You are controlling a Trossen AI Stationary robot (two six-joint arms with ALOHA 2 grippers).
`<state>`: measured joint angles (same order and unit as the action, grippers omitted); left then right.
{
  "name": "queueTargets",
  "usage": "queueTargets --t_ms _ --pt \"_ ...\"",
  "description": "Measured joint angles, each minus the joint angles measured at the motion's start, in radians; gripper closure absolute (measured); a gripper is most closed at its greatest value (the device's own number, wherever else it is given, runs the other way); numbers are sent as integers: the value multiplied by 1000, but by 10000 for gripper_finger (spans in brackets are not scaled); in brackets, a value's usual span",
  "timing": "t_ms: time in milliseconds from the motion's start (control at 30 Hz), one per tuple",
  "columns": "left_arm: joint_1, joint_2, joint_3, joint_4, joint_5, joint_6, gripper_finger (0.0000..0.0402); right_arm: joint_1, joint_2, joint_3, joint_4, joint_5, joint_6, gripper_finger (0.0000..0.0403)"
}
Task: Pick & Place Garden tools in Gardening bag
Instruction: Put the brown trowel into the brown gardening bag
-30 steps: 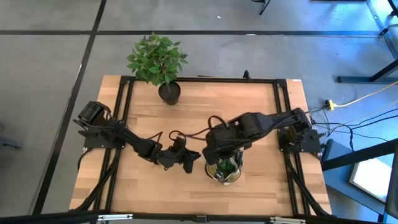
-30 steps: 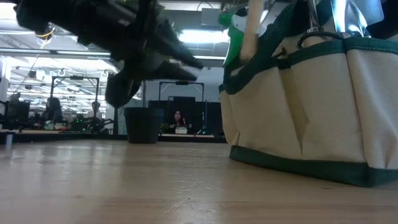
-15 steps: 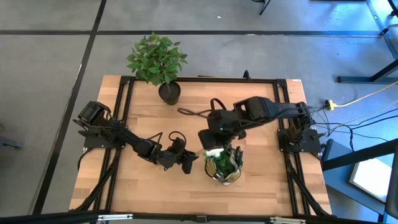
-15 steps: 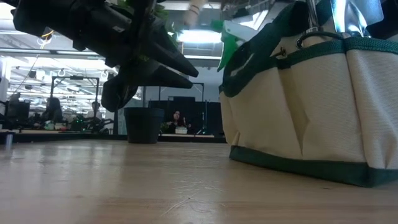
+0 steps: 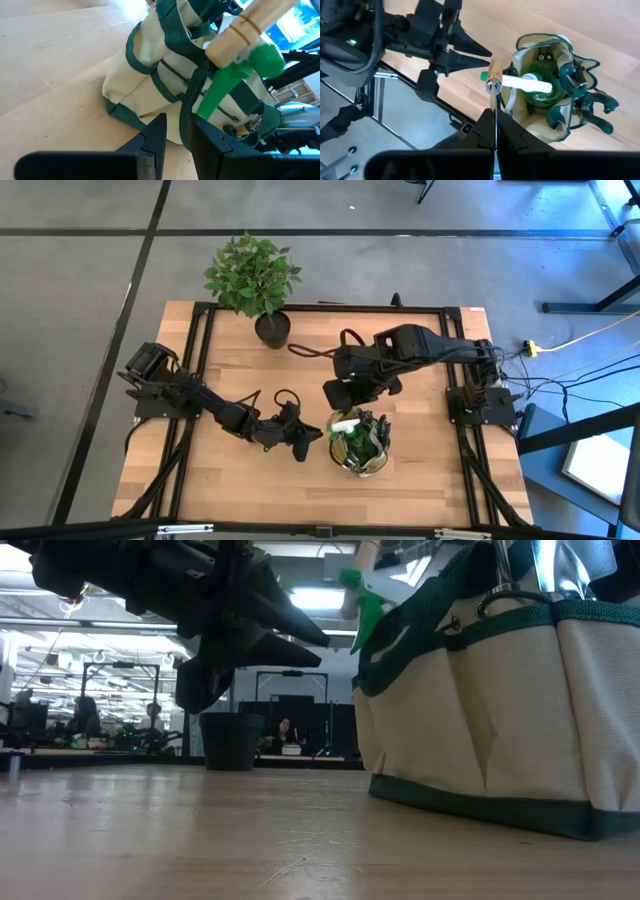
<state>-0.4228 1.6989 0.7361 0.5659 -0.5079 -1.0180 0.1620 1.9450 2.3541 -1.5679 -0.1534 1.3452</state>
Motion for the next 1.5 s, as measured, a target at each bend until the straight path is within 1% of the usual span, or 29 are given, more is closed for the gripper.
queueTargets --t_ms 133,267,433,600,767,1000,1267,1500 --pt "6 0 0 -10 0 0 329 -28 0 -1 -3 -13 -41 403" --pt "36 0 0 -10 2 -19 329 -50 8 -3 -3 -51 -73 403" --pt "63 0 0 -2 19 -32 329 -59 36 -4 -3 -100 -103 403" --pt "72 0 0 9 12 -32 329 -60 70 -8 -3 -148 -134 403" --pt "70 0 0 14 11 -26 329 -61 87 -10 -3 -158 -150 403" --pt "56 0 0 15 25 -26 329 -76 86 -10 -4 -125 -157 403" --pt "43 0 0 15 22 -32 329 -83 86 -10 -3 -121 -176 403" --pt "38 0 0 15 22 -34 329 -72 84 -9 -3 -195 -174 403"
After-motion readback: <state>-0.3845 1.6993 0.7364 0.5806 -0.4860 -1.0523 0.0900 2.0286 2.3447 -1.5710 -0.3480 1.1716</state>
